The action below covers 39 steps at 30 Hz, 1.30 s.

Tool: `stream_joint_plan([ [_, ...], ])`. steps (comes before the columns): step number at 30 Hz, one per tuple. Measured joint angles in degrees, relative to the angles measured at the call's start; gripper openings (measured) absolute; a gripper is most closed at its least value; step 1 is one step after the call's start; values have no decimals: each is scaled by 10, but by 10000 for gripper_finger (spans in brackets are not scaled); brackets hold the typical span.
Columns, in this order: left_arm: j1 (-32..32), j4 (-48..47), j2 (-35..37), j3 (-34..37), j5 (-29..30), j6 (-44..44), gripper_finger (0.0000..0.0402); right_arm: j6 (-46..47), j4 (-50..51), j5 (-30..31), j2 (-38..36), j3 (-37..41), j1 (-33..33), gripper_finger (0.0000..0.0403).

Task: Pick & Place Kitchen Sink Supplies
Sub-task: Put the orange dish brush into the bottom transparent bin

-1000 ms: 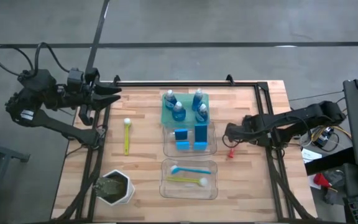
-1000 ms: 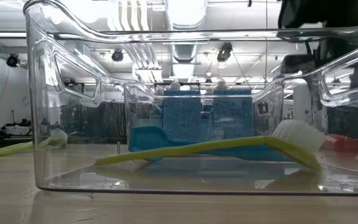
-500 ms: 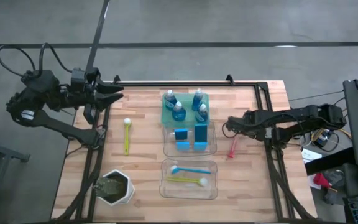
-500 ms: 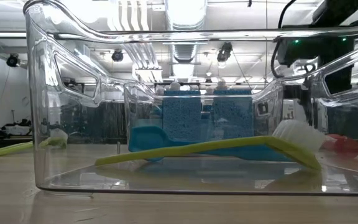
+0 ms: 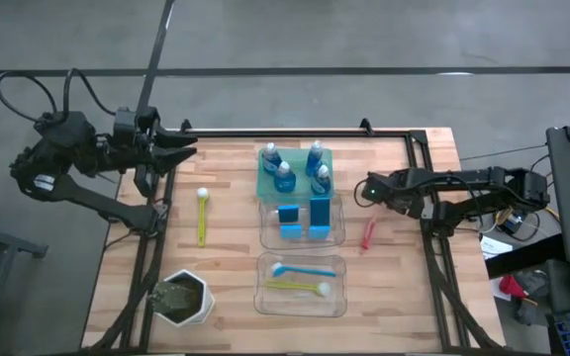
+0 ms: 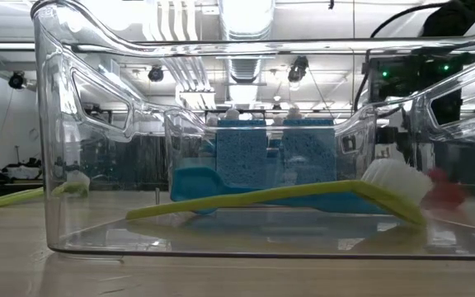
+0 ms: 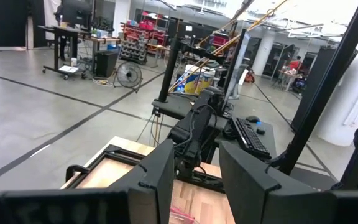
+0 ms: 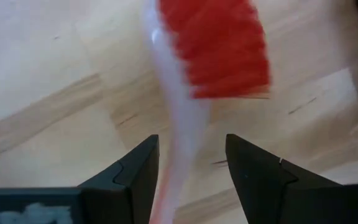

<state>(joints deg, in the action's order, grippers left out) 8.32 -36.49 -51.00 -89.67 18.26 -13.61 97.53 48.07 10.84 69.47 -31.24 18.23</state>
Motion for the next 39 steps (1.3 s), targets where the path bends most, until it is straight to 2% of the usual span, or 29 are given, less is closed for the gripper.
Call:
stream_joint_plan([
  [6, 0, 0, 0, 0, 0, 0, 122, -9, -11, -29, 0, 10, 6, 173],
  [13, 0, 0, 0, 0, -2, -1, 122, -6, -67, -34, -1, 35, 6, 151],
  [27, 0, 0, -1, 0, -2, -2, 122, -86, -73, -34, 0, 22, 6, 41],
  [34, 0, 0, -2, 0, -2, -2, 122, -155, -69, -34, 0, -7, 5, 55],
  [39, 0, 0, -2, 0, -2, -3, 122, -250, -66, -46, 0, -56, 5, 52],
])
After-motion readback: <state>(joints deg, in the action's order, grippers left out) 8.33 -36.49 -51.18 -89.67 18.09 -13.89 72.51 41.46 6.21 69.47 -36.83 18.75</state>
